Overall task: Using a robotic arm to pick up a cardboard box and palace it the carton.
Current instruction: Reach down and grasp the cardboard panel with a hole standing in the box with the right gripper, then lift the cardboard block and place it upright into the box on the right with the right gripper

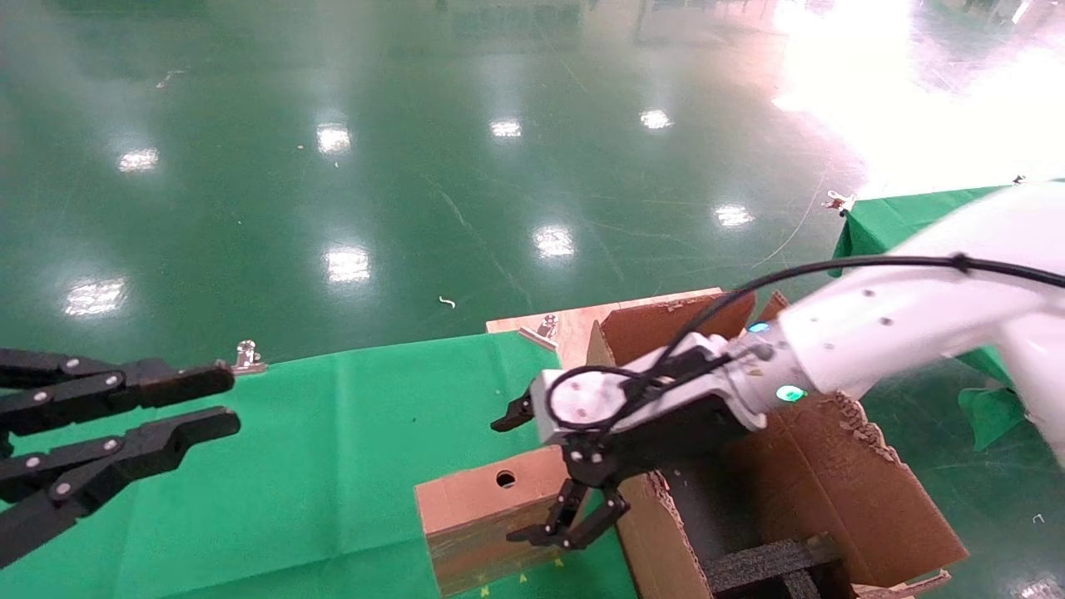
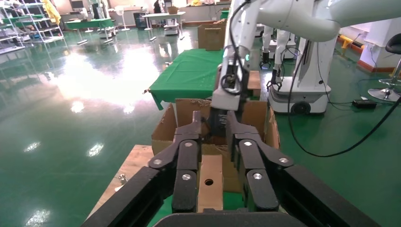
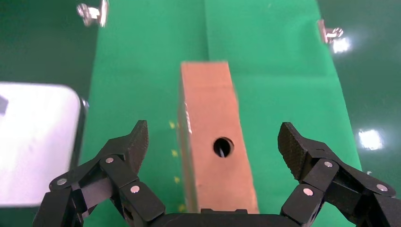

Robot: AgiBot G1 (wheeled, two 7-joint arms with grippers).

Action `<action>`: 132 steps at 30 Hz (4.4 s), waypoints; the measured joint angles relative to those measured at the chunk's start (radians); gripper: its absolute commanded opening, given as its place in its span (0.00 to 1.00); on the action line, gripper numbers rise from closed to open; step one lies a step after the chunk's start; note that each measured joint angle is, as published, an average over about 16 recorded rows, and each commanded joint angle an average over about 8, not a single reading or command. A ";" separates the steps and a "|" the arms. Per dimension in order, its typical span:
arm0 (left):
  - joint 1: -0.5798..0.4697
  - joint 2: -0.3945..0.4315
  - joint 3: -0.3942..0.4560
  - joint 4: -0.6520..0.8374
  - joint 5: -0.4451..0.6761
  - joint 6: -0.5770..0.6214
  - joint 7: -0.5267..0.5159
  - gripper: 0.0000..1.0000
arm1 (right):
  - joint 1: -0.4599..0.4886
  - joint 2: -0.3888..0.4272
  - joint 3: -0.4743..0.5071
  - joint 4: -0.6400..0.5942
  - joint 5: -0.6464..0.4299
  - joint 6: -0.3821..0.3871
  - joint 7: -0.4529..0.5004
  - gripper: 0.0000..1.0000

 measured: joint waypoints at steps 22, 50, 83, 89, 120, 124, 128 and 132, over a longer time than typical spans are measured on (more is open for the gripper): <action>0.000 0.000 0.000 0.000 0.000 0.000 0.000 1.00 | 0.188 -0.169 -0.243 -0.156 -0.207 -0.008 -0.078 0.52; 0.000 0.000 0.000 0.000 0.000 0.000 0.000 1.00 | 0.191 -0.170 -0.250 -0.160 -0.206 -0.006 -0.085 0.00; 0.000 0.000 0.000 0.000 0.000 0.000 0.000 1.00 | 0.540 -0.087 -0.269 -0.301 -0.023 -0.029 -0.122 0.00; 0.000 0.000 0.000 0.000 0.000 0.000 0.000 1.00 | 0.627 -0.048 -0.355 -0.341 0.039 -0.032 -0.151 0.00; 0.000 0.000 0.000 0.000 -0.001 0.000 0.000 1.00 | 0.845 0.407 -0.850 -0.310 0.076 -0.016 -0.113 0.00; 0.000 0.000 0.000 0.001 -0.001 -0.001 0.000 1.00 | 0.847 0.418 -0.866 -0.303 0.072 -0.013 -0.109 0.00; 0.000 0.000 0.000 0.001 -0.001 -0.001 0.000 1.00 | 0.842 0.422 -0.874 -0.301 0.076 -0.006 -0.092 0.00; 0.000 0.000 0.000 0.001 -0.001 -0.001 0.000 1.00 | 0.827 0.426 -0.881 -0.290 0.083 0.014 -0.035 0.00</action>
